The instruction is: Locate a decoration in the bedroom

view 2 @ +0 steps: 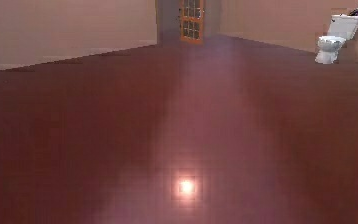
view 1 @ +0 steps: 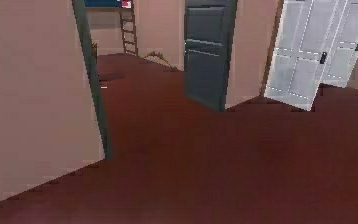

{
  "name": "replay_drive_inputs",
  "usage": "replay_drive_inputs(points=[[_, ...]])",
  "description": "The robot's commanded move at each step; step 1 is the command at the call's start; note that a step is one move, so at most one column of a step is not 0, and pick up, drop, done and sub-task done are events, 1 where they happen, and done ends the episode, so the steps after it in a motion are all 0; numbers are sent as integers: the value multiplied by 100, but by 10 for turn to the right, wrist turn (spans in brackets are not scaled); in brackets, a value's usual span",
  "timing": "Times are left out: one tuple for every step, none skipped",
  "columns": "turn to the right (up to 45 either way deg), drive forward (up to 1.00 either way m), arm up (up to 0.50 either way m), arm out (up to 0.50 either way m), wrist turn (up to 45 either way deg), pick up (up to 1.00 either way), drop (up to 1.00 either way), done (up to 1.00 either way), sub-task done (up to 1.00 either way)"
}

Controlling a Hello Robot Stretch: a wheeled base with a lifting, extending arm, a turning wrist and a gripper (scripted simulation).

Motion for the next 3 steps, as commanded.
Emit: replay_drive_inputs(points=[[0, 100, 0, 0, 0, 0, 0, 0, 0], [-30, 0, 0, 0, 0, 0, 0, 0, 0], [0, 100, 0, 0, 0, 0, 0, 0, 0]])
